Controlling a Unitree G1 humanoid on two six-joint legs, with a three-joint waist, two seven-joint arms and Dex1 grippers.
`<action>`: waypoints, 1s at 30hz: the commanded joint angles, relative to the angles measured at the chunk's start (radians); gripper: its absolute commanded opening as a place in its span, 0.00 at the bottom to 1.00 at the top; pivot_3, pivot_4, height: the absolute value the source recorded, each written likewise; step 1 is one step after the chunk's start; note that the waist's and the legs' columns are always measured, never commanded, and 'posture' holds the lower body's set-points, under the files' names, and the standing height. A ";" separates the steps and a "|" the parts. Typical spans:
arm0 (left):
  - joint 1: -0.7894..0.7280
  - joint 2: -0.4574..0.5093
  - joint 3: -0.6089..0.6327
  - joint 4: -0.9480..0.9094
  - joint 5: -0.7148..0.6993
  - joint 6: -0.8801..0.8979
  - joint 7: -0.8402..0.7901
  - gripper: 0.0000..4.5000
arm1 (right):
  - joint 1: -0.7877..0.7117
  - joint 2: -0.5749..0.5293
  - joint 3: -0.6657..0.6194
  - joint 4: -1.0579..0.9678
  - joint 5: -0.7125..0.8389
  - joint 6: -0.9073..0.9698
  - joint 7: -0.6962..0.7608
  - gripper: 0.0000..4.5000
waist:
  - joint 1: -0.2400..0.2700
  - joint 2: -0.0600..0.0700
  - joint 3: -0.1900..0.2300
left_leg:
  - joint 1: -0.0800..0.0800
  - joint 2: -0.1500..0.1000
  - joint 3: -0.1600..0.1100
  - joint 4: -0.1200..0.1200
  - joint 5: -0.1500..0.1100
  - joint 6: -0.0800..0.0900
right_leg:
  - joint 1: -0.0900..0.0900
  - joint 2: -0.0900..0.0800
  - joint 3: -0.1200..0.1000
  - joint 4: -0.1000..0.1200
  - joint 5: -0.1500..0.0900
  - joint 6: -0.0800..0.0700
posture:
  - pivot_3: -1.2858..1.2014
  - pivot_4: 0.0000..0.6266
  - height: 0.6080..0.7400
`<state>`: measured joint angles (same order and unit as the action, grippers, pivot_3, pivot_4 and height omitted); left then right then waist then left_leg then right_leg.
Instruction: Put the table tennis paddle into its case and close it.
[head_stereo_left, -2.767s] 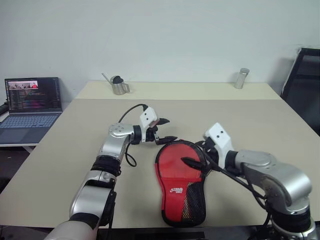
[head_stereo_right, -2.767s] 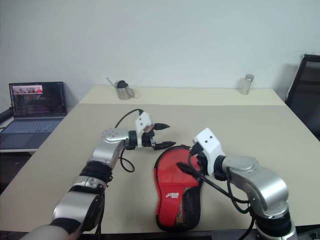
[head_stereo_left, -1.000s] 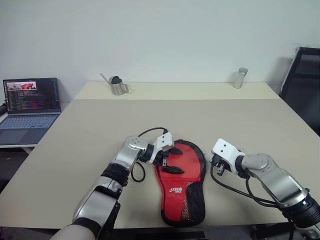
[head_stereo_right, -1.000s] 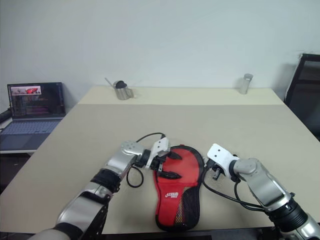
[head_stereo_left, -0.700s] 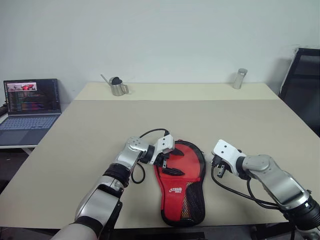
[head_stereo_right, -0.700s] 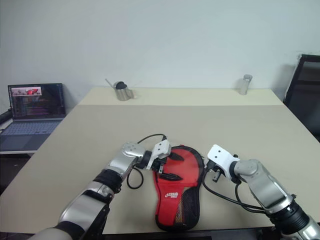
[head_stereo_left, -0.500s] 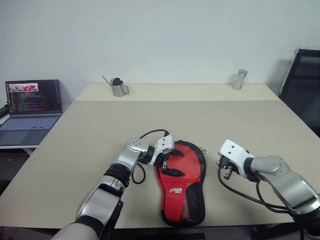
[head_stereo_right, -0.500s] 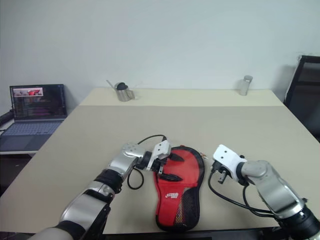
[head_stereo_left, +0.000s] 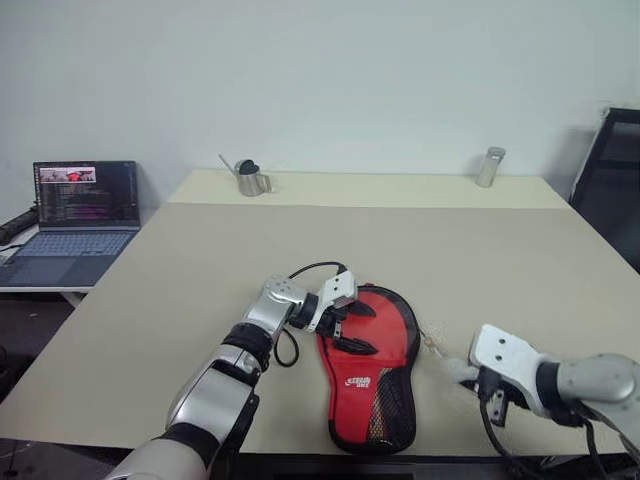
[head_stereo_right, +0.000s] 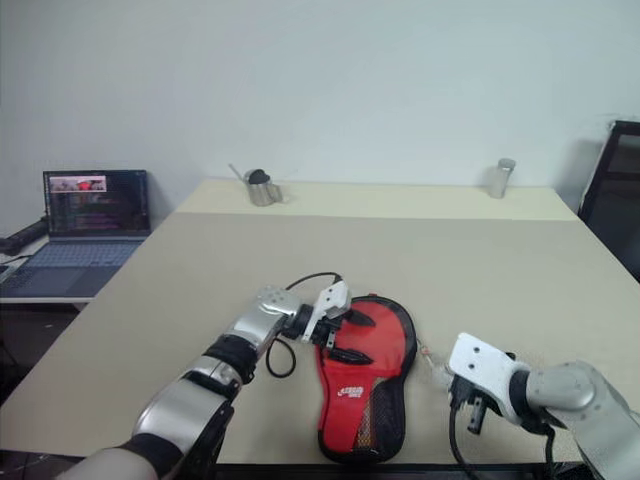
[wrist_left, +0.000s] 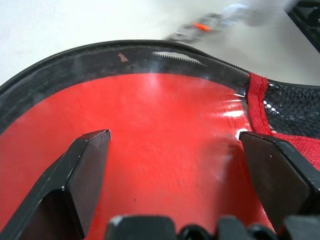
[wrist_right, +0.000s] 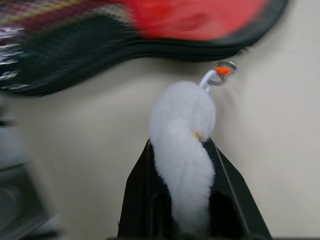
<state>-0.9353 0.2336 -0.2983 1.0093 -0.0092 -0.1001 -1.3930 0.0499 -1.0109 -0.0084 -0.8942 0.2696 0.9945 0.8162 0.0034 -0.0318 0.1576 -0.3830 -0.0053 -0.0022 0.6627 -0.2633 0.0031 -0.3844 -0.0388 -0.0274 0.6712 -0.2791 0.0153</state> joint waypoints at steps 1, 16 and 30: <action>0.039 -0.012 -0.059 0.100 0.087 0.019 -0.007 1.00 | 0.099 -0.035 -0.074 -0.109 0.056 -0.014 0.056 0.05 | 0.002 0.001 -0.002 | 0.000 0.000 -0.001 0.000 0.000 0.000 | 0.001 0.000 -0.001 -0.001 0.000 0.000 | 0.52 0.24 1.00; 0.009 -0.026 -0.045 0.142 0.107 -0.012 0.012 1.00 | 0.596 -0.256 -0.090 -0.153 0.189 -0.470 0.112 0.05 | 0.007 -0.001 -0.006 | 0.002 0.000 -0.013 0.000 -0.001 -0.001 | 0.014 -0.001 -0.013 -0.015 0.000 0.002 | 0.52 0.24 1.00; 0.007 -0.015 -0.041 0.140 0.110 -0.018 0.014 1.00 | 0.453 -0.386 -0.126 -0.153 0.523 -0.417 -0.101 0.41 | 0.012 -0.003 -0.006 | 0.002 0.001 -0.013 -0.001 -0.001 -0.002 | 0.015 -0.001 -0.013 -0.017 0.000 0.002 | 0.52 0.24 1.00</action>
<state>-0.9700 0.2043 -0.2983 1.0867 0.0279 -0.1415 -1.3835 0.5227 -1.3975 -0.0866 -1.0165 0.7005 0.5537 0.7228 0.0153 -0.0349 0.1512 -0.3811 -0.0044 -0.0153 0.6620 -0.2643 0.0013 -0.3698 -0.0402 -0.0409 0.6542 -0.2796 0.0169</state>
